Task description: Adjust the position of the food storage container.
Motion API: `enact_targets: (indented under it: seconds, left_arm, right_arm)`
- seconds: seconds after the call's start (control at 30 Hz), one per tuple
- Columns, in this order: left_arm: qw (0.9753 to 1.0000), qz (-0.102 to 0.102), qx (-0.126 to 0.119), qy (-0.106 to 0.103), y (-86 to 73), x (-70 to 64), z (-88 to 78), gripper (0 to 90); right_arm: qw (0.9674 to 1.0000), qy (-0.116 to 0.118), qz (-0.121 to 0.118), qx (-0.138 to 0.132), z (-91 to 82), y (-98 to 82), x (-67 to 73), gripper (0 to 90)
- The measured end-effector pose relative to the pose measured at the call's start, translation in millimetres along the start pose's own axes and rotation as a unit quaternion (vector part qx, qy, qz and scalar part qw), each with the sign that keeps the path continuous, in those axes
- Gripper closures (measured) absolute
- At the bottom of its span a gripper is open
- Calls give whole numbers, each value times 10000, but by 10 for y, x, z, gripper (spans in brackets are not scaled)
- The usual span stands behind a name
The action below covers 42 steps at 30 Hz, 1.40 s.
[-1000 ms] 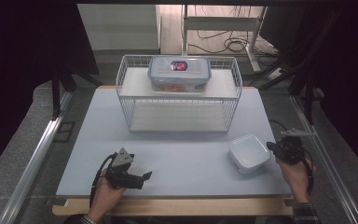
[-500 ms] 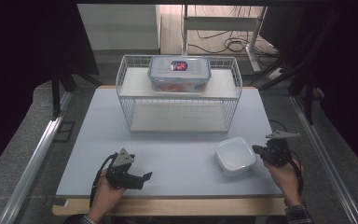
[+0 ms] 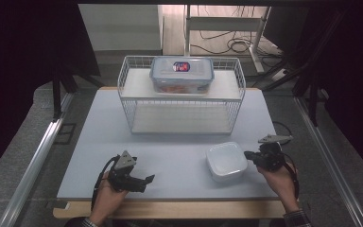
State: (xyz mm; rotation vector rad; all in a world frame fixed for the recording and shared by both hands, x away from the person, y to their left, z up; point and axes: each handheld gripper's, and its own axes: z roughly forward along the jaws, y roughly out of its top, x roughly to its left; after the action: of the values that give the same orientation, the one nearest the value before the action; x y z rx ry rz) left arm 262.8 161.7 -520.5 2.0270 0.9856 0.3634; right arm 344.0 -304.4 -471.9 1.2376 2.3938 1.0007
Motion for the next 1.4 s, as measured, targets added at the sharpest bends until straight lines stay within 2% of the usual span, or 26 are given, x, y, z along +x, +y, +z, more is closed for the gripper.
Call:
enact_targets:
  seconds: [0.43,0.87,1.23,1.33,1.4]
  left_arm:
    - [10000,-11,17,-11,-1,0,5,48]
    - [10000,-21,31,-7,0,4,1,48]
    - [9999,-59,72,-45,3,5,-3,53]
    - [9999,-55,79,-55,2,1,-1,54]
    - [9999,-45,84,-53,0,4,-2,54]
  right_arm:
    - [9986,459,-240,92,102,45,289,894]
    - [9941,964,-451,193,199,75,597,893]
    - [9903,1190,-695,175,305,81,884,894]
    - [9905,1137,-762,161,331,81,913,887]
    - [9904,1123,-790,149,339,77,899,852]
